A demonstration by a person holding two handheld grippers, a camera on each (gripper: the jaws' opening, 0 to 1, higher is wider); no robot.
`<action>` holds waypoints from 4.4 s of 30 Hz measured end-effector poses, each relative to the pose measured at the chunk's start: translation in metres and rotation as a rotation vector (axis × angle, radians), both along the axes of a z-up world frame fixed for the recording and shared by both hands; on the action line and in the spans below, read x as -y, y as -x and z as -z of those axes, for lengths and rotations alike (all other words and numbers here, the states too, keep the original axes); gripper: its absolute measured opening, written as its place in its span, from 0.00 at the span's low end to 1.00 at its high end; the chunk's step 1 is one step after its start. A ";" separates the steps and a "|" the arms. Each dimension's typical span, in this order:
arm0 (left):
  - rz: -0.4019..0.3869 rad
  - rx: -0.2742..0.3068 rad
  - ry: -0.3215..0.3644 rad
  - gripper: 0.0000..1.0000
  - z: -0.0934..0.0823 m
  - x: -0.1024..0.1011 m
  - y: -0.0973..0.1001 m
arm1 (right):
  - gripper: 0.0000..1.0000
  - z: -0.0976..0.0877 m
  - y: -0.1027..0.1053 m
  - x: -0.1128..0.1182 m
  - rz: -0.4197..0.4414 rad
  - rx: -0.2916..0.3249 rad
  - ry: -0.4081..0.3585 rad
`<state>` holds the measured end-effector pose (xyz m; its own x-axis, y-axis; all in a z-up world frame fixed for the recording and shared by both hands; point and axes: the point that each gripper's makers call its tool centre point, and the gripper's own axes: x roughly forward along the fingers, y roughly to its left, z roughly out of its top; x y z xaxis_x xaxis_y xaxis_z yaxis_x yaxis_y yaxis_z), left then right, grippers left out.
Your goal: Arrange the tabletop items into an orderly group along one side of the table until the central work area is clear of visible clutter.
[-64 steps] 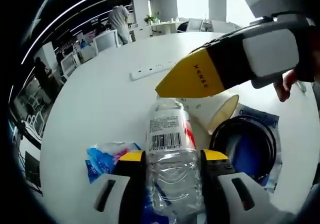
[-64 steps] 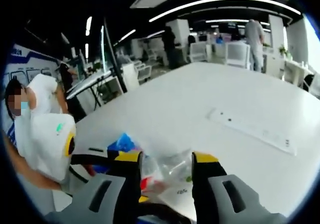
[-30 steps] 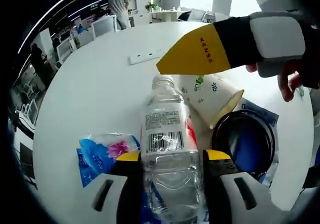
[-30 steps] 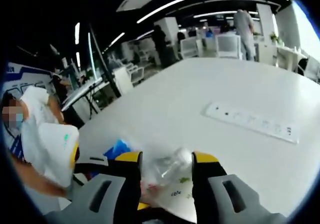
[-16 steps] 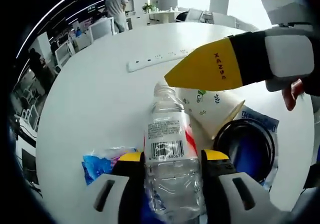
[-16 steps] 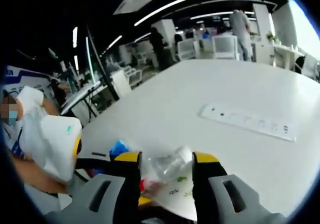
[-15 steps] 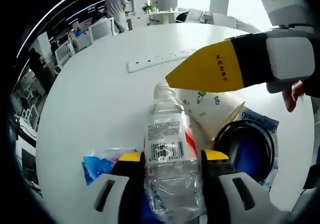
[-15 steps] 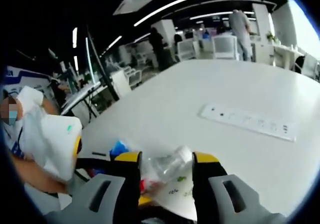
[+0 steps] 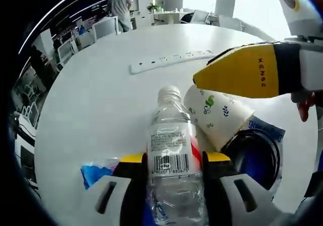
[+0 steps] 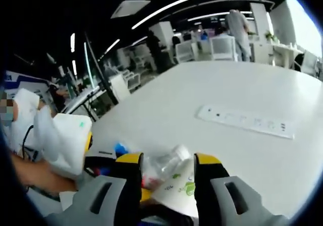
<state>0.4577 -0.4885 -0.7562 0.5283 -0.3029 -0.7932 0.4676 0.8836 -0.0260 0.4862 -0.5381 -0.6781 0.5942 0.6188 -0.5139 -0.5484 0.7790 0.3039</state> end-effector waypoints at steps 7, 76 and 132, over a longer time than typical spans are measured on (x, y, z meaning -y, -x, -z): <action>-0.006 0.004 0.021 0.36 -0.002 -0.001 0.003 | 0.37 0.002 -0.002 0.004 0.009 -0.004 -0.002; 0.060 0.388 0.269 0.40 -0.034 0.002 -0.001 | 0.18 0.008 -0.025 -0.025 0.158 -0.186 -0.244; 0.120 0.340 0.240 0.42 -0.048 -0.008 0.023 | 0.19 -0.055 0.036 -0.061 0.029 0.137 -0.017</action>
